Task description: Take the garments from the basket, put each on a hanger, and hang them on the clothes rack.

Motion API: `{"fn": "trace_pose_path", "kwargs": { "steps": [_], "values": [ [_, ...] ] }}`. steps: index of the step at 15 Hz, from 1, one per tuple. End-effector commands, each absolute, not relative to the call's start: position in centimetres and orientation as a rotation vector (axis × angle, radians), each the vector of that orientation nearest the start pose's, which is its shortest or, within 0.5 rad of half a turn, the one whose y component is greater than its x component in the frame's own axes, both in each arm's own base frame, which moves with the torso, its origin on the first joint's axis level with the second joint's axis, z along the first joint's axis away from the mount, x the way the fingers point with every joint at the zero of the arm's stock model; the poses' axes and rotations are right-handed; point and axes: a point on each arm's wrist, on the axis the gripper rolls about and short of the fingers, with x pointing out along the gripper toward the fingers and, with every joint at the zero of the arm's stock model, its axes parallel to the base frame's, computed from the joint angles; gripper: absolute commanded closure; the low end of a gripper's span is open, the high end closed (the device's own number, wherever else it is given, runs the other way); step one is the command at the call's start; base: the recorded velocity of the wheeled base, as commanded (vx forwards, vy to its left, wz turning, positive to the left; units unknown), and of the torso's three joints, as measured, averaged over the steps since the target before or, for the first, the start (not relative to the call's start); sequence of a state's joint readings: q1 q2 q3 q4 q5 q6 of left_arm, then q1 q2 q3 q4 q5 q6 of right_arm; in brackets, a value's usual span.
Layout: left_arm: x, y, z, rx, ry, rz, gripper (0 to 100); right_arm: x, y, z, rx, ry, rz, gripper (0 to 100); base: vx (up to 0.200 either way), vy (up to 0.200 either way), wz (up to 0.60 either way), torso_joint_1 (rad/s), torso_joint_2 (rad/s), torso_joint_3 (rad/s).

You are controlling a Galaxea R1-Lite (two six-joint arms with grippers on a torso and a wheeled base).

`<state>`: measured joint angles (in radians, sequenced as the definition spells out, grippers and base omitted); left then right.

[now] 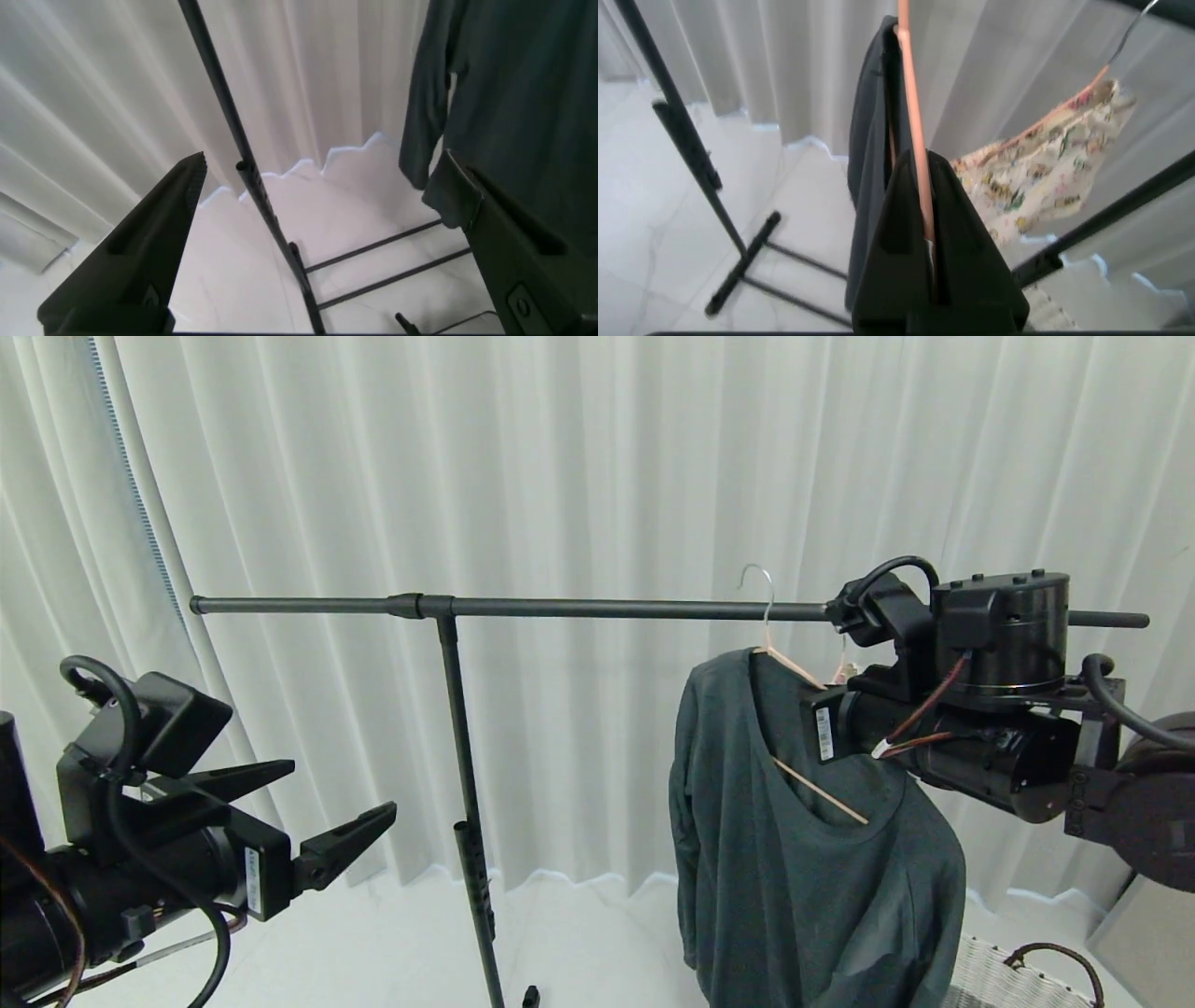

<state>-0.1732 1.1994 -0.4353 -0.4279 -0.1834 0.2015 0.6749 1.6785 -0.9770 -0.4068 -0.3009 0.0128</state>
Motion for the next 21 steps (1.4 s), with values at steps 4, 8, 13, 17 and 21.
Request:
{"fn": "trace_pose_path", "kwargs": {
  "steps": [4, 8, 13, 17, 21],
  "values": [
    [16.3, -3.3, 17.9, 0.195, 0.301, -0.391, 0, 24.9, 19.1, 21.1, -0.130, 0.269, 0.368, 100, 0.200, 0.000, 0.00, -0.005, 0.00, 0.005],
    [16.2, -3.4, 17.9, 0.196, 0.301, -0.399, 0, 25.1, 19.2, 20.7, -0.133, 0.278, 0.368, 100, 0.200, 0.000, 0.00, 0.005, 0.00, 0.002],
    [15.5, -4.2, 18.1, 0.205, 0.280, -0.452, 0, 25.6, 19.7, 19.7, -0.149, 0.308, 0.367, 100, 0.040, 0.000, 0.00, 0.000, 0.00, 0.000],
    [15.5, -4.3, 18.1, 0.204, 0.276, -0.456, 0, 26.5, 19.8, 18.4, -0.161, 0.343, 0.353, 100, 0.000, 0.000, 0.00, 0.000, 0.00, 0.000],
    [15.0, -4.3, 18.2, 0.205, 0.266, -0.465, 0, 27.5, 20.6, 17.1, -0.177, 0.375, 0.352, 100, 0.000, 0.000, 0.00, 0.000, 0.00, 0.000]
  ]
}}
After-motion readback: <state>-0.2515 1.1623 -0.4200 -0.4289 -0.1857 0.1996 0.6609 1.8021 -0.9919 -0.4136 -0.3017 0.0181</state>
